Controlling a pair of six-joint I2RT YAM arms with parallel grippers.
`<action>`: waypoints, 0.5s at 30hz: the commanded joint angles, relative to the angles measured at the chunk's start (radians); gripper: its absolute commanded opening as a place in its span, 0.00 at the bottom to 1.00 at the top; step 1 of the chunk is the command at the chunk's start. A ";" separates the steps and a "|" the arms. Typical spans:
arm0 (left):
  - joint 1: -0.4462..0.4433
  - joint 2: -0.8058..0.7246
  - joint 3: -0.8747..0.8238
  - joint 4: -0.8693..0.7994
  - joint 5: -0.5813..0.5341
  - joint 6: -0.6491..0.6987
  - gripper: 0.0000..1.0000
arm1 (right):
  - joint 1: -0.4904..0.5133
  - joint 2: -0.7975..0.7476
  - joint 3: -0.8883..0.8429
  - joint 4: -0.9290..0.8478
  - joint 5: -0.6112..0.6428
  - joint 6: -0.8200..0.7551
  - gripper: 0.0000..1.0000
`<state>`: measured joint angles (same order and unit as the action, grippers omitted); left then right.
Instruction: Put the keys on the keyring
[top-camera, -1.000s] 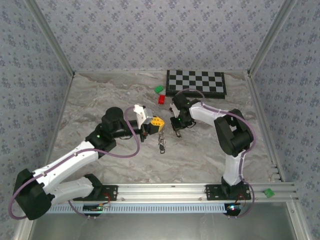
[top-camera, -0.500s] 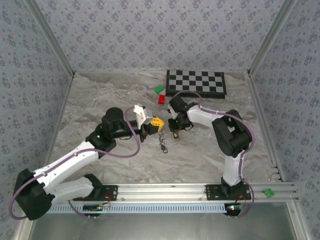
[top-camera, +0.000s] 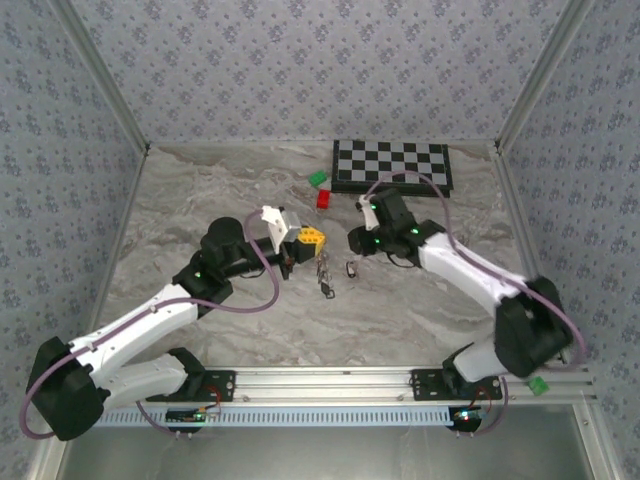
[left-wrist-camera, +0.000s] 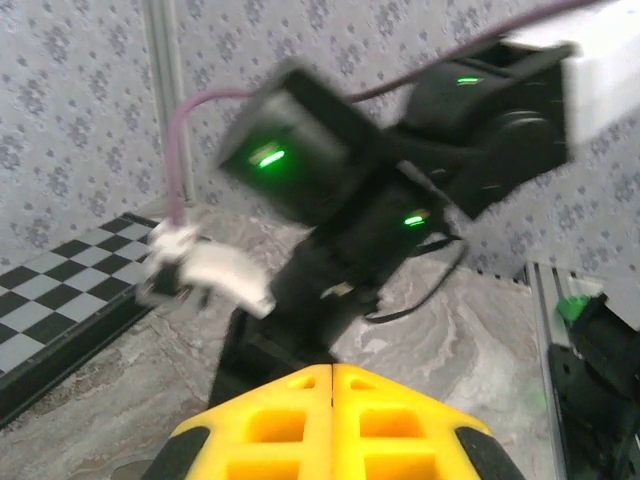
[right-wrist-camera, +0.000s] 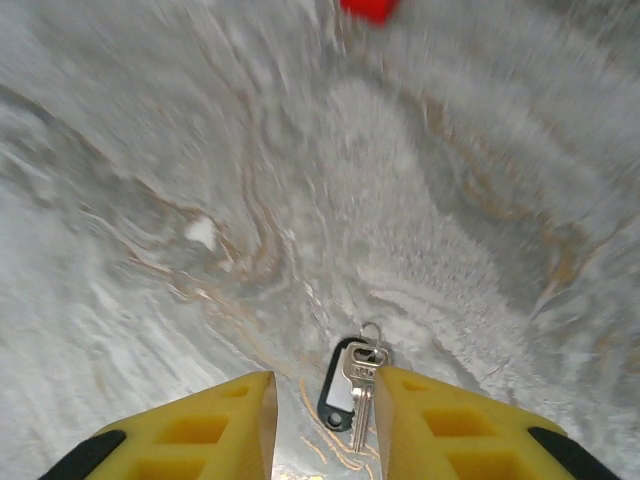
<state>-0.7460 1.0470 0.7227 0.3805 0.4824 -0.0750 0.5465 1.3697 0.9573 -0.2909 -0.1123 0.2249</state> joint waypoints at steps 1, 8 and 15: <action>0.008 0.014 -0.011 0.189 -0.072 -0.100 0.00 | -0.008 -0.205 -0.159 0.291 -0.029 -0.024 0.33; 0.009 0.060 -0.030 0.352 -0.164 -0.274 0.00 | -0.008 -0.475 -0.405 0.777 -0.192 0.050 0.46; 0.008 0.078 -0.042 0.450 -0.199 -0.400 0.00 | -0.011 -0.361 -0.370 1.061 -0.364 0.209 0.35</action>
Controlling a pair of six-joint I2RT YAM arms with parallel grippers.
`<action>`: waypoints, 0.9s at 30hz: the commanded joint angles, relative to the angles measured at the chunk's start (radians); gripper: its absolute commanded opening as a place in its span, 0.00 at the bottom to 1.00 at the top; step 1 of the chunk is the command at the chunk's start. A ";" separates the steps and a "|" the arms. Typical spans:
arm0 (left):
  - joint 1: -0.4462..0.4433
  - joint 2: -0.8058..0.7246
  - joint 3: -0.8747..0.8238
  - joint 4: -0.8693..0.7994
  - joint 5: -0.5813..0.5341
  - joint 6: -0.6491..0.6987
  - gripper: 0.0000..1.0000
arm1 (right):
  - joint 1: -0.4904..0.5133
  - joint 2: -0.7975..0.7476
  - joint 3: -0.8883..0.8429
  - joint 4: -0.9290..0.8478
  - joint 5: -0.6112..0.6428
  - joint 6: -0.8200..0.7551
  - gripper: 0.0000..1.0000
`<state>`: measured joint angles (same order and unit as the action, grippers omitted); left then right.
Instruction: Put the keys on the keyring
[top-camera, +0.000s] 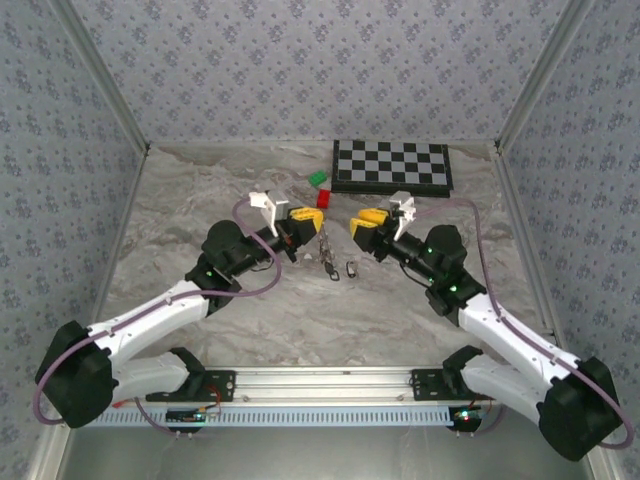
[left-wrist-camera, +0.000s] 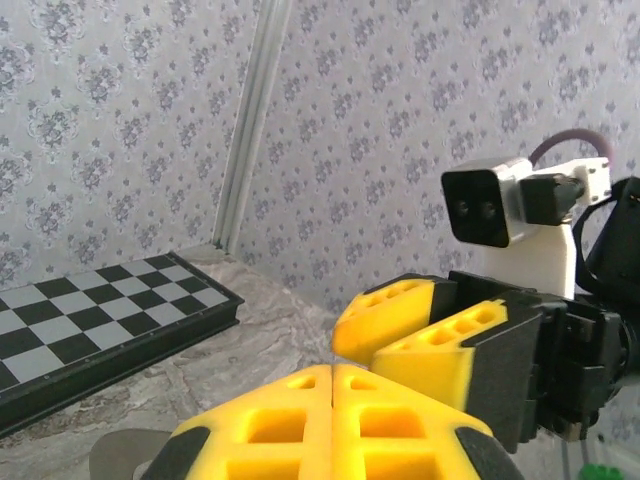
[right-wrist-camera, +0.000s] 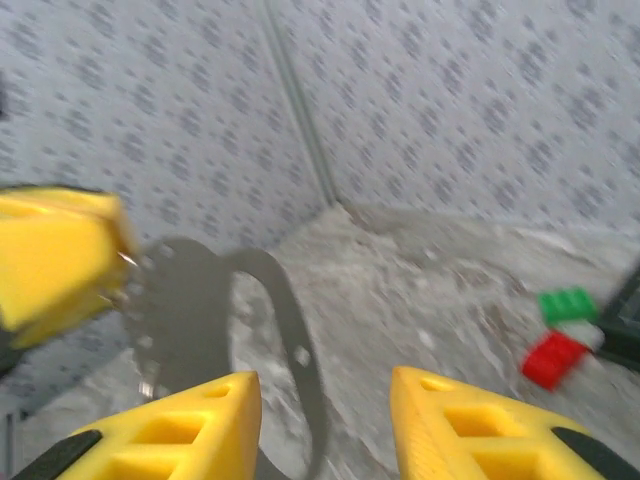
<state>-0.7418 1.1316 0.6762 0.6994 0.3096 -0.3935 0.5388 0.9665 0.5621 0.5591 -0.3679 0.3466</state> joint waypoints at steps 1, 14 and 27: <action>0.005 -0.010 0.008 0.129 -0.028 -0.088 0.00 | -0.003 0.060 0.033 0.237 -0.129 0.101 0.35; 0.005 -0.014 0.003 0.153 0.022 -0.088 0.00 | -0.019 0.273 0.112 0.524 -0.336 0.315 0.36; 0.004 -0.026 -0.002 0.147 0.023 -0.079 0.00 | -0.005 0.362 0.150 0.536 -0.407 0.356 0.30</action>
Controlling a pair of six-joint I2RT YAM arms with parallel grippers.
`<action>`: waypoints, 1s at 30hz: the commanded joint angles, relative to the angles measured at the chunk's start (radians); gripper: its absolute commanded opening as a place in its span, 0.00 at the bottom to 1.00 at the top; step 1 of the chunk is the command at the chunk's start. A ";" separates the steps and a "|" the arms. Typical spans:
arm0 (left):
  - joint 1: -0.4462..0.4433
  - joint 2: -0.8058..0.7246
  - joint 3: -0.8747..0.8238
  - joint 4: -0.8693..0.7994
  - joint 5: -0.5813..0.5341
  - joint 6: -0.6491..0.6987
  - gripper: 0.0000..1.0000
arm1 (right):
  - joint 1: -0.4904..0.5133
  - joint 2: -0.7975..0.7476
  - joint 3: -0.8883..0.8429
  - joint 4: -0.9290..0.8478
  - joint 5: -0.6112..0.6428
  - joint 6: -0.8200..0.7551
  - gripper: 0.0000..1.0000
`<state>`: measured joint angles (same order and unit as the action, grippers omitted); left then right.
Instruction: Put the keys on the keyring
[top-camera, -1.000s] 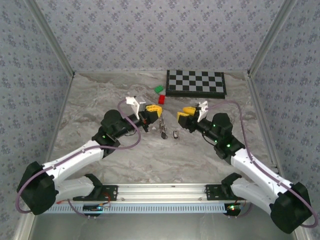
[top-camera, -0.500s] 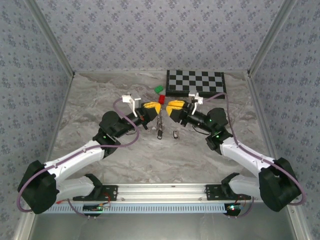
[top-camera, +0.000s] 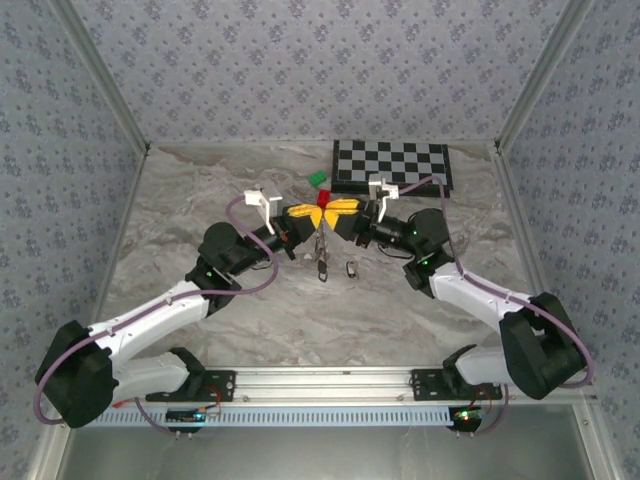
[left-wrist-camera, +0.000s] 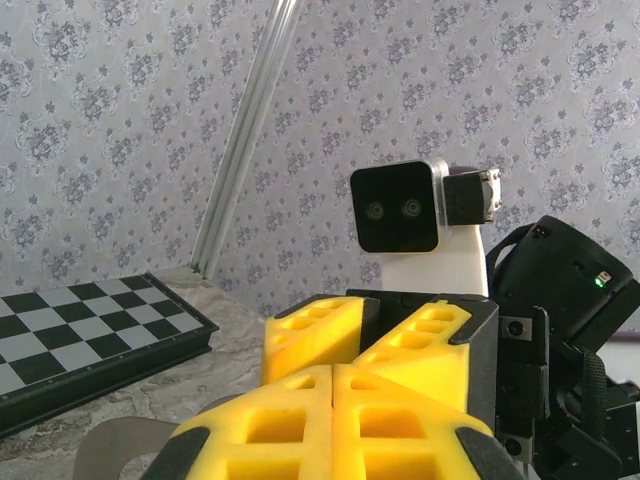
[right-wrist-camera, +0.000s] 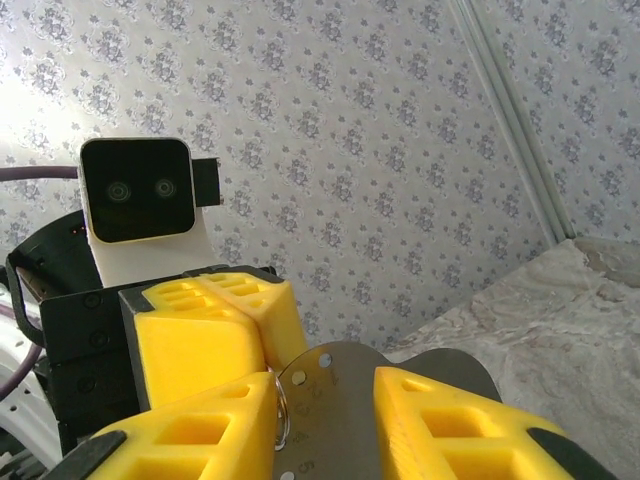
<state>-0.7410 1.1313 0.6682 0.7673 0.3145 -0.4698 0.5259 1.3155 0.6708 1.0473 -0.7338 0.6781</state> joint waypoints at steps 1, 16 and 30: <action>0.004 -0.025 0.007 0.079 0.018 -0.004 0.00 | 0.009 0.017 0.041 0.054 -0.046 0.027 0.30; 0.003 -0.021 0.010 0.070 0.011 -0.002 0.00 | 0.019 0.040 0.050 0.068 -0.075 0.034 0.00; 0.077 -0.087 0.052 -0.152 0.093 0.016 0.41 | -0.034 -0.053 0.064 -0.197 -0.107 -0.107 0.00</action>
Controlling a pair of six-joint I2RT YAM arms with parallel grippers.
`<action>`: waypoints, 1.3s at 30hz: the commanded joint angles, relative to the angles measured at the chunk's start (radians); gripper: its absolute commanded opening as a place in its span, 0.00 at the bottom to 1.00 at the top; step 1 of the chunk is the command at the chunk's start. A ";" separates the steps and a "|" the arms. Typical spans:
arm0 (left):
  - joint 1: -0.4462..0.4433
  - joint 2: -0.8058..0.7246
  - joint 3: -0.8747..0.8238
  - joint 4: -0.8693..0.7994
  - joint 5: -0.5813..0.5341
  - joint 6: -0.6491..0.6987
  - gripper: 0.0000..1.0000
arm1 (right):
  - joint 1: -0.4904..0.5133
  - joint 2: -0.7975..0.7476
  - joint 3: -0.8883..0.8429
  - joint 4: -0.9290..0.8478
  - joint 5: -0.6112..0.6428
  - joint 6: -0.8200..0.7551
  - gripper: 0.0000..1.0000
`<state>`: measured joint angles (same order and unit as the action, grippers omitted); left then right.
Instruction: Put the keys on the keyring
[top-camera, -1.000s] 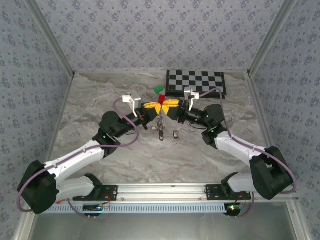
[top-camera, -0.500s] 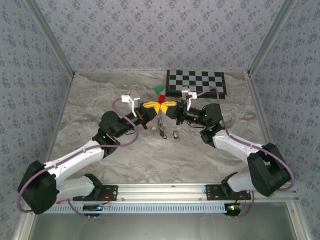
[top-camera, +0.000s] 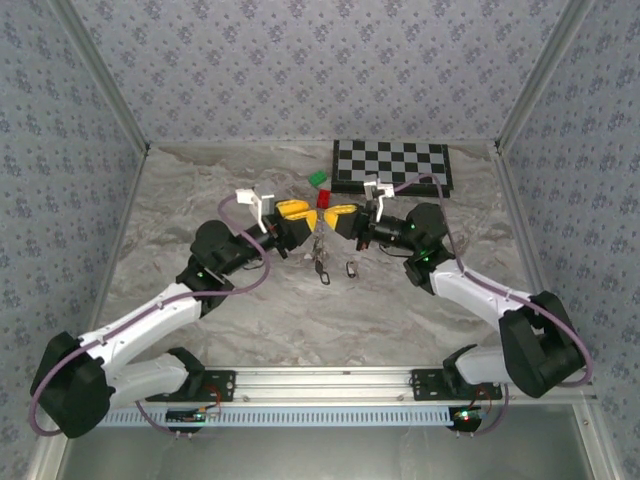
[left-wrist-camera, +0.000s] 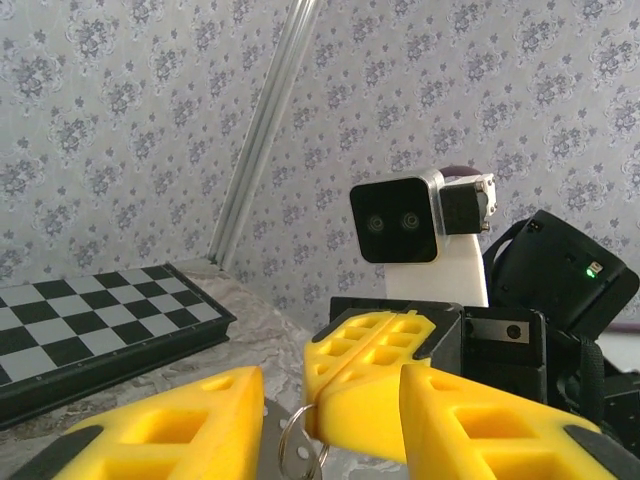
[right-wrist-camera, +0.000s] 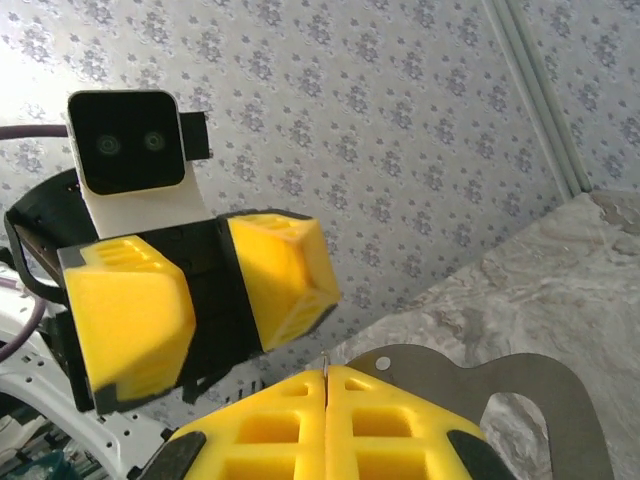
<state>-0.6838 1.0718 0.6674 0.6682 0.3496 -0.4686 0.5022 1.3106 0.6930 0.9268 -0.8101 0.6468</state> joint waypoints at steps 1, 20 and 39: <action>0.028 -0.029 0.059 -0.076 0.072 0.018 0.41 | -0.012 -0.061 0.051 -0.120 -0.039 -0.101 0.00; 0.091 0.066 0.087 -0.048 0.325 -0.027 0.40 | -0.015 -0.082 0.154 -0.384 -0.133 -0.245 0.00; 0.096 0.097 0.085 0.014 0.393 -0.068 0.29 | -0.011 -0.071 0.159 -0.382 -0.132 -0.239 0.00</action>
<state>-0.5945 1.1709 0.7269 0.6170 0.6964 -0.5240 0.4870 1.2381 0.8108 0.5400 -0.9283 0.4202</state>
